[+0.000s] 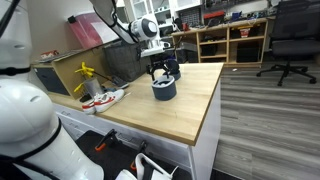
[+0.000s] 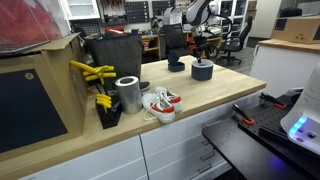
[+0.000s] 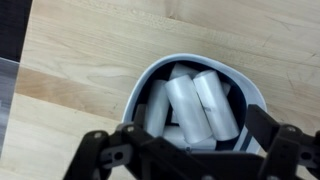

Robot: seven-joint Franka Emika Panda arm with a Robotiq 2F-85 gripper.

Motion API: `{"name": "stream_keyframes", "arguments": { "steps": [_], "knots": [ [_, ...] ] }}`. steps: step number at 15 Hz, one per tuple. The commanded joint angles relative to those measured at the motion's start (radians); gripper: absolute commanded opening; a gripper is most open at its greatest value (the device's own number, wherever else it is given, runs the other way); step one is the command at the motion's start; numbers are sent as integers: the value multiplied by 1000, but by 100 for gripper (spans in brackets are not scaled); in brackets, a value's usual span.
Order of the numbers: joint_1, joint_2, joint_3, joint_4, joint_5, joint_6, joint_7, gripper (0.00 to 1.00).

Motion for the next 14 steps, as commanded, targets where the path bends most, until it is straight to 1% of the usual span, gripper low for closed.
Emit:
{"name": "stream_keyframes", "arguments": {
  "steps": [1,2,3,7,12,13,14],
  "knots": [
    [6,25,8,16,-27,19,-22,82],
    [8,30,8,16,-30,22,-22,78],
    [9,33,8,15,-34,25,-22,79],
    [7,47,3,17,-57,37,-25,97],
    [0,67,-3,14,-74,46,-23,88],
    [0,73,-3,14,-76,48,-22,88],
    [-1,83,-4,16,-77,49,-20,86]
  ]
}}
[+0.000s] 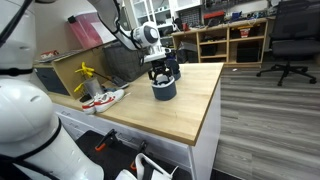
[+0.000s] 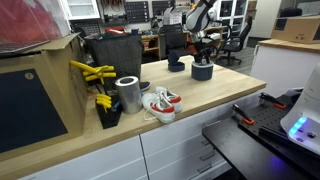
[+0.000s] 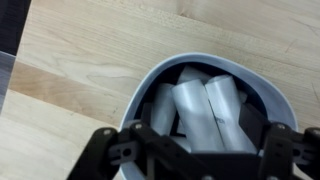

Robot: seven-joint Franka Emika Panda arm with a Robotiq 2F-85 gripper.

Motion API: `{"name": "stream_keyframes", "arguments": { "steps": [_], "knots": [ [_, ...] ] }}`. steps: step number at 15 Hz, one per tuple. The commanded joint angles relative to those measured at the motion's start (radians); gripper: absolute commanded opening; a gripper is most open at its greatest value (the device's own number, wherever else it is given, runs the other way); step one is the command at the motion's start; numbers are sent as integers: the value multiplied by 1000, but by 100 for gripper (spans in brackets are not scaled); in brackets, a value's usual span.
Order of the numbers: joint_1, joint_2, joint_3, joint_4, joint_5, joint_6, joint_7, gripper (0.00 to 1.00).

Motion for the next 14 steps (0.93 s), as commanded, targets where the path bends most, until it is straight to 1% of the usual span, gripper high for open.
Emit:
{"name": "stream_keyframes", "arguments": {
  "steps": [1,4,7,8,9,10,11,12,14],
  "knots": [
    [-3,34,-5,16,-18,19,-18,86],
    [3,64,-4,24,-27,37,-11,84],
    [6,88,-7,38,-44,48,-4,90],
    [6,97,-7,45,-47,50,-3,91],
    [6,103,-7,50,-49,51,-3,89],
    [6,106,-6,54,-49,54,-2,64],
    [5,106,-4,53,-48,55,-5,64],
    [3,103,-2,50,-45,57,-9,60],
    [1,94,2,44,-44,66,-15,44]
  ]
}}
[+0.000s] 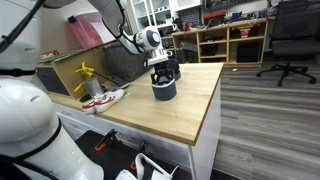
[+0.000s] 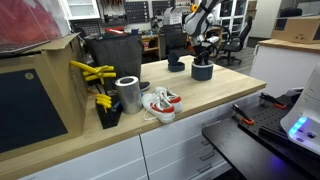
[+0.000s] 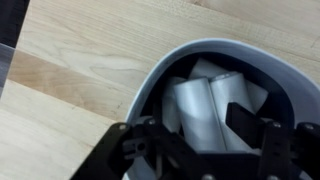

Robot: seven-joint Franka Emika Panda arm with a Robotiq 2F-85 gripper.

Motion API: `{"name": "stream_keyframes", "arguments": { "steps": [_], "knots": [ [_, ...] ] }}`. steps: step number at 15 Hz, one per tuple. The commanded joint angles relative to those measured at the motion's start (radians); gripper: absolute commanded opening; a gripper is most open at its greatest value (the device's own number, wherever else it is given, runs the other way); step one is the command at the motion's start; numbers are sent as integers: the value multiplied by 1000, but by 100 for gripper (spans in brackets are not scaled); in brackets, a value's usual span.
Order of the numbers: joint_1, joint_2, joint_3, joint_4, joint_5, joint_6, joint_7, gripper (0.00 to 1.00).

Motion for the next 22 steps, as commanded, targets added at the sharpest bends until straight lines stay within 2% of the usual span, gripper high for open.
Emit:
{"name": "stream_keyframes", "arguments": {
  "steps": [1,4,5,7,11,17,22],
  "knots": [
    [3,28,6,0,0,48,-18,37],
    [0,29,12,-11,6,78,-28,12],
    [-1,19,13,-16,8,77,-32,8],
    [-4,-1,14,-28,10,83,-36,5],
    [-17,-65,27,-67,32,95,-62,7],
    [-45,-232,56,-128,132,41,-175,7],
    [-32,-337,55,-161,180,-14,-186,7]
  ]
}}
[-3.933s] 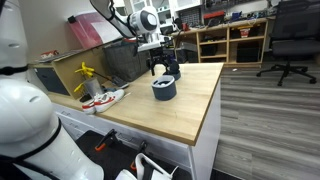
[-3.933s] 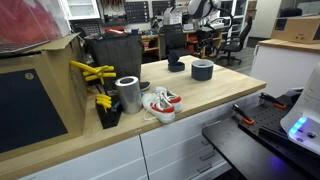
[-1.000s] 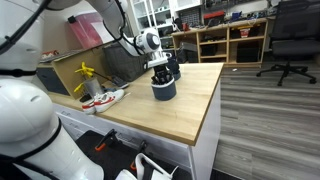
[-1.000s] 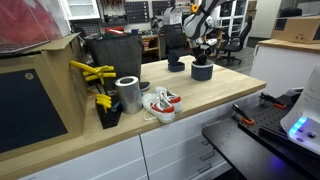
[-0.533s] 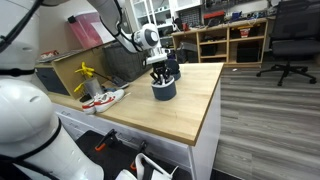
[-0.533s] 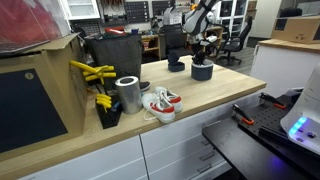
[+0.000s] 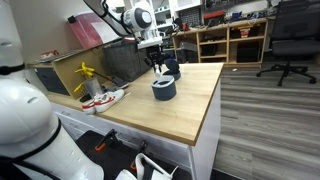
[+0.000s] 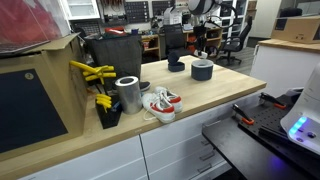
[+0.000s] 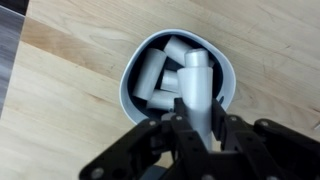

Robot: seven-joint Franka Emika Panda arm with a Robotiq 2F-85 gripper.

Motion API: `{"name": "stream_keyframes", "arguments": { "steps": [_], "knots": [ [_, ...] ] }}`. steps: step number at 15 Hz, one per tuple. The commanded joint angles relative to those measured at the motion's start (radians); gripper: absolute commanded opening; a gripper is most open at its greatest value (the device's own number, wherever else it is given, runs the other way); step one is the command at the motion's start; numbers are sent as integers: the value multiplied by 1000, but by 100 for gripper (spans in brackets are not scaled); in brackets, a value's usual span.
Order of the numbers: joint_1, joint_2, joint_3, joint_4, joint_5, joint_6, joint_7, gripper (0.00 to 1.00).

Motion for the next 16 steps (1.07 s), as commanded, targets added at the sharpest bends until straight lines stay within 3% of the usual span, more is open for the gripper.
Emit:
{"name": "stream_keyframes", "arguments": {
  "steps": [1,9,16],
  "knots": [
    [6,-91,14,-55,48,-56,-24,7],
    [80,-48,86,-91,136,-100,-5,7],
    [135,35,107,-117,112,-84,25,7]
  ]
}}
